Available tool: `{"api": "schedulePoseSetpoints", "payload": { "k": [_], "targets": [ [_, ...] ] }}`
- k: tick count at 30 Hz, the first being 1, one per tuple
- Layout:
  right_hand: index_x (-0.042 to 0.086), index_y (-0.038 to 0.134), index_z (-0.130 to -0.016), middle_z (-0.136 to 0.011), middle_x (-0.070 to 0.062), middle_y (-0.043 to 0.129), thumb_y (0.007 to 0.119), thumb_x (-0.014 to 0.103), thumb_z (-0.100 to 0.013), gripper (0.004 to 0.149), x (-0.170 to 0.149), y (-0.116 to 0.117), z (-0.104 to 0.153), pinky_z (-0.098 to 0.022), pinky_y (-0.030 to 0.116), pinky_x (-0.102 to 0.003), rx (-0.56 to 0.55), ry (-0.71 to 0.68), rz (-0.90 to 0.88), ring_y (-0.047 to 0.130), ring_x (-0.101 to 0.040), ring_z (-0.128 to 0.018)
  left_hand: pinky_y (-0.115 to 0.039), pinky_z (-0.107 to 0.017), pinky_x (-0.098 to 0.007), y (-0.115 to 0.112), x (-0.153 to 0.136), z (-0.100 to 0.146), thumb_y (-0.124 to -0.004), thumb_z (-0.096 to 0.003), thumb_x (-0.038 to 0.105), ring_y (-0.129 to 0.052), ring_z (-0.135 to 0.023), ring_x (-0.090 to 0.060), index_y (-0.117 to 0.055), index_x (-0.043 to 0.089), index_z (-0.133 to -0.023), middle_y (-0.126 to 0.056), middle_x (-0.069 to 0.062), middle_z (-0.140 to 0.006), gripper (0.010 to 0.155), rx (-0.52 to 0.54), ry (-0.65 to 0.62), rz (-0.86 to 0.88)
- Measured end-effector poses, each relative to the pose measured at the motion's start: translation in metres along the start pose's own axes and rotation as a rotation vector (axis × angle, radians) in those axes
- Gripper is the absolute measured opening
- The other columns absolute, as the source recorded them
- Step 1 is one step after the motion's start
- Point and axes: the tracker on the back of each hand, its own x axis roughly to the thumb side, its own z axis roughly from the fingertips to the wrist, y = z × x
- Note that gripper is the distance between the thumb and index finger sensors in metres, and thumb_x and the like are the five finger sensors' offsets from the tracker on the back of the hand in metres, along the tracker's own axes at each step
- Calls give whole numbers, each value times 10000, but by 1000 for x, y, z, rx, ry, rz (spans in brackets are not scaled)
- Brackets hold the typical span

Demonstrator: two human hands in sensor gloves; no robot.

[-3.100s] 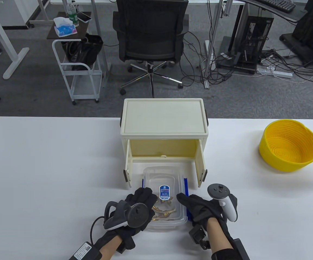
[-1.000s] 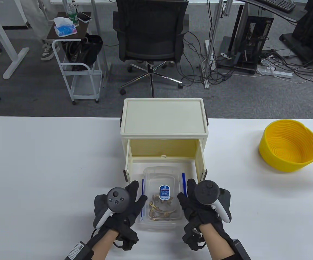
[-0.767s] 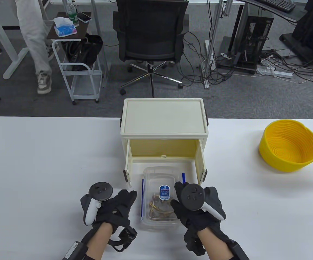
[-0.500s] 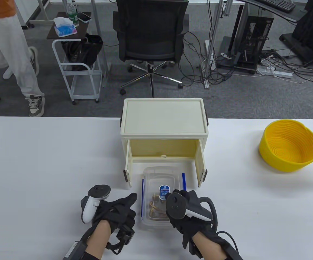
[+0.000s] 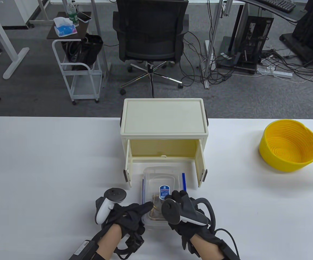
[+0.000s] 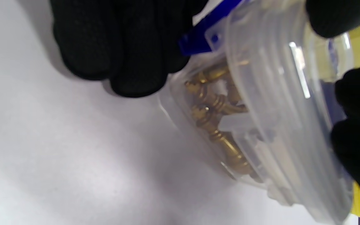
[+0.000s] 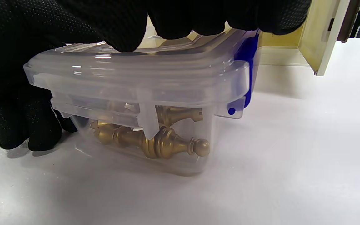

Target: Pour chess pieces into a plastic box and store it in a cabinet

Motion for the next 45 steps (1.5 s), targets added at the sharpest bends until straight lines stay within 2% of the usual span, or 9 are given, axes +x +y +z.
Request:
{"api": "schedulePoseSetpoints", "payload": {
  "k": [4,9,17,21,24,28,34,40,45],
  "targets": [
    [10,569,-1091,-1065,-316,577,702,352,-616,601,-3,-1,0,-667,674,-604,-9,-5,-22,562,-570,-945,-814,-542,-482,3,0,0,-628,-533,759,-917,-711,-312,-293,28,-1128,-745,-208,-930,1001,40,9,-56],
    [9,574,-1089,-1064,-314,580,701,358,-616,602,-4,0,0,-665,676,-603,-10,-8,-30,564,-569,-944,-820,-523,-482,4,6,7,-624,-508,790,-933,-649,-264,-309,6,-1120,-790,-160,-857,1043,145,12,-179],
    [7,579,-1087,-1062,-313,584,693,365,-618,601,-5,0,0,-663,677,-603,-18,-10,-32,568,-571,-941,-836,-468,-472,-3,21,22,-614,-513,759,-961,-552,-240,-439,27,-1102,-861,-119,-754,956,392,-52,-408],
    [8,580,-1086,-1060,-312,587,688,368,-619,600,-5,0,0,-662,678,-602,-20,-11,-38,567,-568,-942,-834,-467,-478,-9,27,27,-600,-525,737,-965,-549,-248,-449,31,-1099,-868,-117,-746,923,467,-74,-493],
    [8,582,-1085,-1060,-313,588,686,369,-619,598,-6,1,0,-662,680,-601,-21,-12,-39,569,-568,-941,-813,-512,-511,-13,29,28,-581,-531,722,-955,-633,-314,-429,39,-1108,-844,-161,-830,907,501,-88,-537],
    [8,584,-1084,-1059,-312,588,685,370,-620,597,-6,1,0,-661,681,-600,-25,-12,-39,571,-567,-940,-745,-606,-570,-16,30,28,-569,-544,697,-849,-834,-417,-371,59,-1125,-731,-237,-1019,885,517,-123,-559],
    [7,587,-1081,-1056,-313,593,685,372,-618,598,-6,0,0,-659,683,-601,-30,-12,-34,574,-569,-937,-687,-653,-611,-16,28,24,-563,-565,657,-725,-957,-465,-293,65,-1131,-595,-255,-1124,862,467,-171,-517],
    [10,584,-1085,-1058,-301,587,690,375,-613,606,-9,-1,0,-662,685,-596,-3,-14,-55,563,-559,-940,-649,-677,-642,-20,25,19,-541,-597,562,-664,-1000,-481,-235,9,-1111,-533,-278,-1141,814,429,-284,-468],
    [32,619,-1079,-1052,-279,618,699,364,-604,585,-14,-3,-2,-662,696,-584,4,-19,-103,574,-537,-932,-680,-663,-633,-18,25,19,-595,-599,477,-738,-960,-477,-322,-38,-1092,-614,-299,-1101,763,475,-346,-420]
  ]
}}
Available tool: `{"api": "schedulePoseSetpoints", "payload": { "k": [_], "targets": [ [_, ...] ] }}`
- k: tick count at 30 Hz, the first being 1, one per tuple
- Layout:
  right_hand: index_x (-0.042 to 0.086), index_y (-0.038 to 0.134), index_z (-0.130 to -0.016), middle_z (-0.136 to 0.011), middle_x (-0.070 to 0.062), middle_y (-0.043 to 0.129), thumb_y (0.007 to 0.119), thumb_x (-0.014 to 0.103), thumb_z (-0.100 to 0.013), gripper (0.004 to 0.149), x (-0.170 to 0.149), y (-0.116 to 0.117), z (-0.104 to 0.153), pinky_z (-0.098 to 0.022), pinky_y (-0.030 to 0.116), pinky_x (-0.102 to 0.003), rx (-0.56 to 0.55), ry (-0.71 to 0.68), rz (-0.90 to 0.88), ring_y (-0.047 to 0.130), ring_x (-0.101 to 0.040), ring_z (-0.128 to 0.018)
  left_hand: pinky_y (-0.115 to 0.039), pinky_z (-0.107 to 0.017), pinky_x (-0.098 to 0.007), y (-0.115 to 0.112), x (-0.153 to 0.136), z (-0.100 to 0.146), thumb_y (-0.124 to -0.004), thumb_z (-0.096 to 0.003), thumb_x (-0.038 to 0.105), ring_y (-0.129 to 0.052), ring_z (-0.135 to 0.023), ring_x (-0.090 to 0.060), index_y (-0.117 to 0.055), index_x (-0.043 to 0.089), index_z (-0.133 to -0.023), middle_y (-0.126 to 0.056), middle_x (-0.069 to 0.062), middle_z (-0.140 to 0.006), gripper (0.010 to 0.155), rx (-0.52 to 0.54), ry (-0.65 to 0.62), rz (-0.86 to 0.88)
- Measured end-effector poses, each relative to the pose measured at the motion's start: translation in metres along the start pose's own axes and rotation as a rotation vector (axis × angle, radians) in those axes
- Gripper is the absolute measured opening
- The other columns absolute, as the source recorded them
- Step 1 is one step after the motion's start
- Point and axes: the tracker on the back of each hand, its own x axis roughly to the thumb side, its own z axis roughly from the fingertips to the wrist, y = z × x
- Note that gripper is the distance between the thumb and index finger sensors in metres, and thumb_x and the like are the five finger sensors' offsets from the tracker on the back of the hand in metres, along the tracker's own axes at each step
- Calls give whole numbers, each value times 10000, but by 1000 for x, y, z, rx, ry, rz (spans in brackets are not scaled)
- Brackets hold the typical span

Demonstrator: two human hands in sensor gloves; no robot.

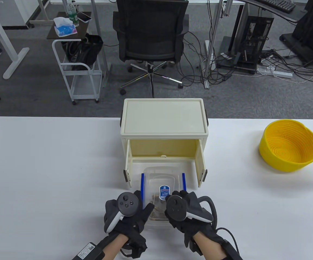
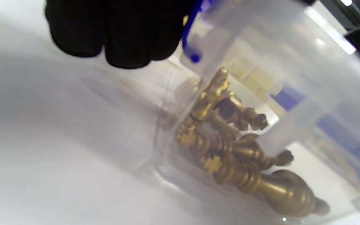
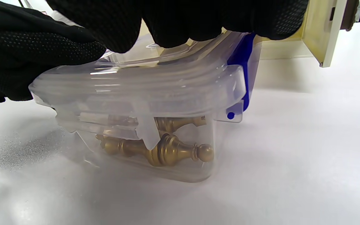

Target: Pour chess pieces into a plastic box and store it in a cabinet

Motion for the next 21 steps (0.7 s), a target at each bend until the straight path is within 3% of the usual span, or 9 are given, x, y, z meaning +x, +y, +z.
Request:
{"api": "schedulePoseSetpoints", "payload": {
  "k": [11,13,14,17,21],
  "targets": [
    [38,648,-1067,-1041,-273,646,686,390,-610,578,-6,1,2,-654,697,-585,-53,-7,-68,589,-531,-920,-663,-673,-634,0,-1,-1,-588,-603,463,-720,-969,-474,-324,-26,-1090,-601,-293,-1108,739,-26,-7,9],
    [39,614,-1088,-1066,-274,612,667,407,-623,595,-9,-2,3,-658,684,-601,-5,-3,-101,558,-531,-945,-640,-687,-639,4,-4,0,-593,-588,501,-687,-992,-470,-329,18,-1100,-583,-268,-1127,751,-20,-10,-3],
    [47,596,-1097,-1079,-267,600,653,414,-631,596,-12,-5,4,-665,671,-615,8,10,-137,548,-522,-962,-626,-690,-650,8,-6,2,-572,-586,513,-659,-1009,-471,-320,53,-1110,-557,-259,-1143,742,20,-41,-12],
    [25,609,-1087,-1053,-302,636,667,411,-625,604,-24,-10,7,-647,690,-609,-104,2,-267,629,-552,-924,-620,-691,-655,30,-11,8,-573,-572,549,-648,-1014,-475,-318,60,-1114,-543,-254,-1151,773,154,-67,-9],
    [-5,620,-1072,-1003,-331,682,675,412,-627,612,-45,-18,14,-607,736,-572,-168,95,-396,725,-550,-850,-592,-700,-673,62,-19,19,-578,-574,546,-606,-1036,-481,-336,74,-1120,-505,-253,-1168,762,290,-72,13]
  ]
}}
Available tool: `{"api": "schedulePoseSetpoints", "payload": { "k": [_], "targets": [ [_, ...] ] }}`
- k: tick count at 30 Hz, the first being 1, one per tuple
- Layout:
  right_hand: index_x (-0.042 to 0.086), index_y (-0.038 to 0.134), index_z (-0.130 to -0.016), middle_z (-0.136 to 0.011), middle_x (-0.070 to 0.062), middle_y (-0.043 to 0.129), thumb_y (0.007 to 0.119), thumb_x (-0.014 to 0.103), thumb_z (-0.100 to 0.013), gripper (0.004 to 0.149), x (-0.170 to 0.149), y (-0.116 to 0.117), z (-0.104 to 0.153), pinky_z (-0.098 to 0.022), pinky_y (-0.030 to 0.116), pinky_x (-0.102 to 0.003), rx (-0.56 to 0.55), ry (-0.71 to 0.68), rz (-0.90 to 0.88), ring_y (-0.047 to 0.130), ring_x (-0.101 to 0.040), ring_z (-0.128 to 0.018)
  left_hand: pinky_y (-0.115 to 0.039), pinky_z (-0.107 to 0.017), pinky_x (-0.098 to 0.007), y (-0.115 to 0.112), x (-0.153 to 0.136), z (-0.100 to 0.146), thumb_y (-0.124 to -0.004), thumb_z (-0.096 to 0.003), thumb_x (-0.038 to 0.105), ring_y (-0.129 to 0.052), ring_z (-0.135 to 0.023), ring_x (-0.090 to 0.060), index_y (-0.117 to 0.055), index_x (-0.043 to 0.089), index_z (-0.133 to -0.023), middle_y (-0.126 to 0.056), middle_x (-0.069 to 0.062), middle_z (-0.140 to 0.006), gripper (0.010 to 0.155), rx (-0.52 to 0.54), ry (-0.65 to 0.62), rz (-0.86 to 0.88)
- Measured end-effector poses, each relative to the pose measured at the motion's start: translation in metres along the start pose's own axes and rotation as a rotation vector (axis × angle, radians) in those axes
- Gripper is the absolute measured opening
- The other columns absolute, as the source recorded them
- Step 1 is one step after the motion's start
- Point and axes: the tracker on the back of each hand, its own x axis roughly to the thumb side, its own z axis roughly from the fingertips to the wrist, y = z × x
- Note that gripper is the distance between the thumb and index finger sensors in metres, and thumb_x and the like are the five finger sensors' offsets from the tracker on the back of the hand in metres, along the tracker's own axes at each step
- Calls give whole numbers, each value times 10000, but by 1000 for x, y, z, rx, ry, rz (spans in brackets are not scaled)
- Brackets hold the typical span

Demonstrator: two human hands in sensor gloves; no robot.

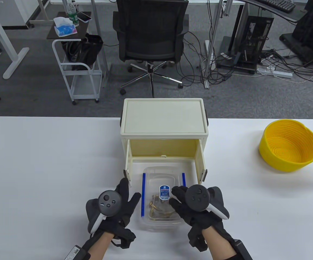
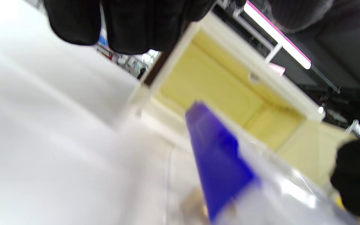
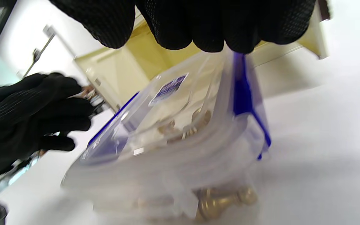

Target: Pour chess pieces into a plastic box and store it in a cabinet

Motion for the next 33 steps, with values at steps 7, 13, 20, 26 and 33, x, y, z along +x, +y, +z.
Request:
{"api": "schedulePoseSetpoints", "payload": {
  "k": [7,13,20,26,33],
  "targets": [
    [-62,507,-1102,-975,-375,669,675,469,-634,728,-28,-2,0,-557,779,-536,-27,244,-69,774,-546,-779,-551,-713,-698,32,-20,1,-566,-573,563,-537,-1071,-487,-332,97,-1131,-453,-235,-1195,764,99,35,2],
    [-102,259,-1115,-1004,-446,489,648,551,-624,905,-54,36,-15,-547,786,-515,60,343,-362,714,-555,-790,-549,-713,-698,34,-39,-3,-568,-574,560,-532,-1073,-487,-335,96,-1130,-448,-234,-1196,760,98,112,33],
    [-97,292,-1110,-973,-416,555,692,519,-615,885,-67,57,-27,-502,830,-438,102,376,-543,755,-469,-754,-548,-712,-699,34,-44,-5,-570,-577,556,-530,-1072,-490,-337,96,-1130,-445,-235,-1197,756,86,132,16],
    [-96,344,-1108,-952,-384,587,738,463,-606,849,-73,60,-30,-469,840,-416,139,392,-705,740,-483,-708,-549,-712,-700,32,-45,-6,-573,-577,553,-530,-1073,-491,-339,94,-1131,-445,-238,-1197,756,72,138,-5],
    [-148,341,-1077,-910,-376,604,763,368,-593,824,-77,58,-30,-423,871,-394,105,368,-786,778,-479,-613,-548,-713,-699,34,-46,-6,-571,-577,553,-528,-1073,-491,-337,97,-1131,-442,-237,-1198,755,84,137,0]
  ]
}}
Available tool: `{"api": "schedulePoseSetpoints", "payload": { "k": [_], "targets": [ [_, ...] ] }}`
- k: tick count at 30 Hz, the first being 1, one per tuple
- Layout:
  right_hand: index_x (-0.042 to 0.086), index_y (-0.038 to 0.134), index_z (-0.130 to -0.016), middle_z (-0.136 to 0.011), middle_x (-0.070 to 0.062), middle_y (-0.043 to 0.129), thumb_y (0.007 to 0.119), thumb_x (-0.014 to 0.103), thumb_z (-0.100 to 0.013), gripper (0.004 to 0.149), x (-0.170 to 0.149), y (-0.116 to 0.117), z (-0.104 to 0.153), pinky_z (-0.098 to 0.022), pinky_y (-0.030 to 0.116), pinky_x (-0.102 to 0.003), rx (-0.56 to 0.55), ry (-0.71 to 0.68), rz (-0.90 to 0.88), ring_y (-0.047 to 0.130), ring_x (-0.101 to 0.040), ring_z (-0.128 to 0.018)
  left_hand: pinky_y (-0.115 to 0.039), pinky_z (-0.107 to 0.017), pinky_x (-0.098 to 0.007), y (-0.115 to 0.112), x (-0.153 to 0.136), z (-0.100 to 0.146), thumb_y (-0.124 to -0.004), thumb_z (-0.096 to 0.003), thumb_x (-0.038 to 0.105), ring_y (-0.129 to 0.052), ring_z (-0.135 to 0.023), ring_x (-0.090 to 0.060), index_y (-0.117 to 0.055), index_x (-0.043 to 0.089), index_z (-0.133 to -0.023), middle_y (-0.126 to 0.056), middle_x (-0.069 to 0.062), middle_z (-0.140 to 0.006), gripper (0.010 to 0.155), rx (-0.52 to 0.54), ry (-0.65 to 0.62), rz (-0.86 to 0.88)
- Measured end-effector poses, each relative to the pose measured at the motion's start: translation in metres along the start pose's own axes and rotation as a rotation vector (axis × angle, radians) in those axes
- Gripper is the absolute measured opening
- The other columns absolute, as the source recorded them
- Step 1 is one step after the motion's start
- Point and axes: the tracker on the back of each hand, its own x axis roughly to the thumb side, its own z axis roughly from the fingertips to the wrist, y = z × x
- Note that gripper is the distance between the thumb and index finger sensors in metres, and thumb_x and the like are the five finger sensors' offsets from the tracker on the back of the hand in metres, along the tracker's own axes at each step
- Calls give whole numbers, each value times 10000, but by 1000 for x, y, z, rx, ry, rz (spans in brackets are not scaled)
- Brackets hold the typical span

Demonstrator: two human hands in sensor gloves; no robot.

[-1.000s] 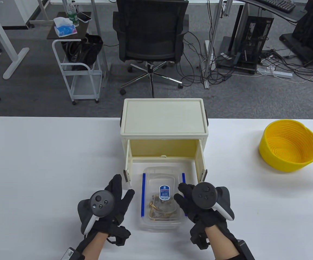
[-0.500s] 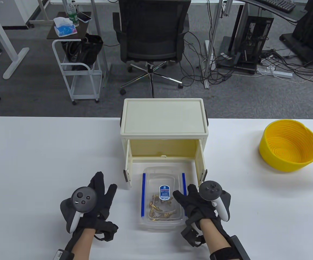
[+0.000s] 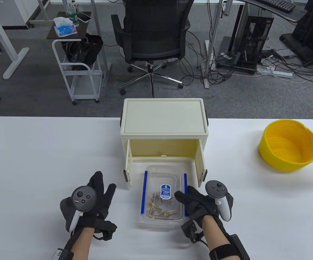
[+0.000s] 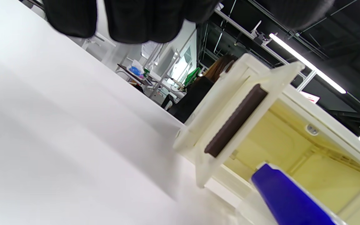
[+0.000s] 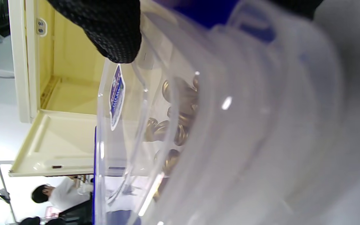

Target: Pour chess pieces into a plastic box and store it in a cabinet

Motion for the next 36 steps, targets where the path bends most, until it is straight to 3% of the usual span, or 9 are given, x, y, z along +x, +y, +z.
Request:
{"api": "schedulePoseSetpoints", "payload": {
  "k": [14,19,24,36],
  "targets": [
    [-168,301,-1055,-887,-381,575,745,365,-598,831,-11,1,8,-414,876,-374,-45,-13,-226,765,-477,-576,-548,-713,-700,8,-3,1,-568,-577,554,-527,-1075,-489,-335,100,-1132,-441,-236,-1199,754,22,6,39],
    [-164,287,-1048,-879,-374,570,740,375,-603,832,6,8,24,-412,884,-356,-157,-41,-251,769,-469,-565,-543,-714,-702,18,-1,3,-566,-580,552,-519,-1078,-489,-331,103,-1132,-433,-234,-1201,750,48,-23,118],
    [-167,272,-1038,-873,-372,558,727,383,-611,831,24,20,28,-413,890,-342,-283,-34,-250,768,-461,-563,-526,-718,-711,25,2,7,-562,-580,555,-494,-1088,-491,-318,109,-1135,-411,-232,-1209,753,94,-67,78],
    [-179,207,-1021,-870,-377,516,696,388,-634,843,65,42,-7,-441,889,-333,-536,57,-280,751,-459,-581,-512,-718,-721,29,-6,5,-555,-581,561,-465,-1095,-498,-300,112,-1138,-391,-232,-1215,759,85,-48,72]
  ]
}}
